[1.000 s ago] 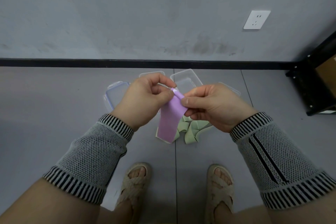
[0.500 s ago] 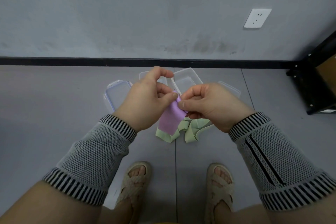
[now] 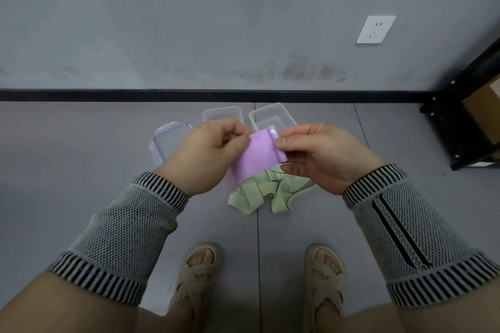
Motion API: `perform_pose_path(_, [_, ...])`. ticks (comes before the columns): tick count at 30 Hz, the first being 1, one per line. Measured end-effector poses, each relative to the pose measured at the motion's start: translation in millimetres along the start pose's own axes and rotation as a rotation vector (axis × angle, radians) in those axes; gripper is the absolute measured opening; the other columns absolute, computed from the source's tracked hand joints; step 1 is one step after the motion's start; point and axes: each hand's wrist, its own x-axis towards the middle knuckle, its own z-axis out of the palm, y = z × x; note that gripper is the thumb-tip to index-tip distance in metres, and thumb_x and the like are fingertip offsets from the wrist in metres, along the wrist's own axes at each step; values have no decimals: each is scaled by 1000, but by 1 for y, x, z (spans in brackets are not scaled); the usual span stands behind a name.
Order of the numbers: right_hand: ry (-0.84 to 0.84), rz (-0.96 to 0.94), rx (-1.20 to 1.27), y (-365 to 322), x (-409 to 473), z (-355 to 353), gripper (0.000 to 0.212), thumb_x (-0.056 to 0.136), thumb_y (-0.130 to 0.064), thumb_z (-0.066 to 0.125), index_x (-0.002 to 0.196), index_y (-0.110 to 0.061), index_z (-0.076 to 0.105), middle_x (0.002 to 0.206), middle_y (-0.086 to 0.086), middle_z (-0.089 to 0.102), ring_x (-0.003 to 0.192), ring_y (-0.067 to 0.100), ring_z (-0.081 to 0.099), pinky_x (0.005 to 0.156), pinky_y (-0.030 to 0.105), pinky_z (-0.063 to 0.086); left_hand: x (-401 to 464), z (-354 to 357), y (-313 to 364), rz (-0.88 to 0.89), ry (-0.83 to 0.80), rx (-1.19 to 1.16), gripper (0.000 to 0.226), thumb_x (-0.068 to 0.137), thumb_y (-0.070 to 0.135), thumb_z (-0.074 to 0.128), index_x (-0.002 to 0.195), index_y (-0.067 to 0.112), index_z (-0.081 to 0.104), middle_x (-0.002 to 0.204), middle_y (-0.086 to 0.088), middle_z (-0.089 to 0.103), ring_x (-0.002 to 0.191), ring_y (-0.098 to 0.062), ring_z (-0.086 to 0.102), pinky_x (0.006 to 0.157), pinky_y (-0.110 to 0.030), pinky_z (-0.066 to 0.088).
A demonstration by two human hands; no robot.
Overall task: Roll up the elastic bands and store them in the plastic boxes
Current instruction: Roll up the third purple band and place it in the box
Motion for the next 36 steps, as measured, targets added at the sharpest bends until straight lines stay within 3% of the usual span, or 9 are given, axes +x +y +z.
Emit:
perform_pose_path(9, [-46,9,-39,0,-2,1,10,85,0,60,81,-8,65,67,5,65,58,12,60,56,20,50,2,-1,-1,1,22,-23,19,93,20,53,77,29,57,66,8,56,62,-8,50,62,-23,40])
perform_pose_path(17, [29,-49,-13,2,1,9,18,80,5,65,73,-8,55,60,5,57,52,12,52,45,17,43,3,2,2,-6,38,-62,18,91,15,55,78,28,56,60,9,54,60,-10,49,63,-31,43])
perform_pose_path(22, [14,-88,-17,5,2,15,20,78,5,67,70,-8,54,57,4,58,52,12,52,47,17,43,0,2,7,-74,47,-140,8,87,33,63,82,27,67,86,-14,70,79,-21,65,77,-42,53])
perform_pose_path(24, [10,-114,-26,7,2,18,22,77,6,68,69,-9,54,56,3,58,53,13,52,50,20,43,-1,2,8,-100,48,-169,15,83,36,68,81,21,71,80,-14,70,69,-16,63,65,-38,53])
perform_pose_path(26, [21,-146,-41,8,2,22,24,76,8,68,68,-10,54,58,6,58,54,15,51,53,22,42,-1,2,11,-120,64,-212,19,79,33,71,78,15,72,68,-6,68,59,-5,59,52,-23,48])
perform_pose_path(28, [39,-177,-63,9,3,25,25,74,8,70,69,-10,53,61,9,56,53,14,51,53,23,41,-1,1,12,-137,71,-249,19,79,28,72,78,9,71,65,0,66,54,-1,57,50,-15,45])
perform_pose_path(32, [16,-252,-106,10,2,26,20,75,4,72,84,-9,58,68,10,60,57,14,56,56,23,45,-1,-2,10,-168,65,-303,19,81,24,71,76,5,69,66,-3,65,56,-7,56,54,-19,47])
perform_pose_path(36, [-37,-316,-181,7,-3,18,40,84,-3,65,119,-21,57,81,4,72,72,12,65,72,29,51,0,-7,6,-199,58,-417,18,83,21,68,73,6,67,68,-6,64,60,-12,56,57,-24,46])
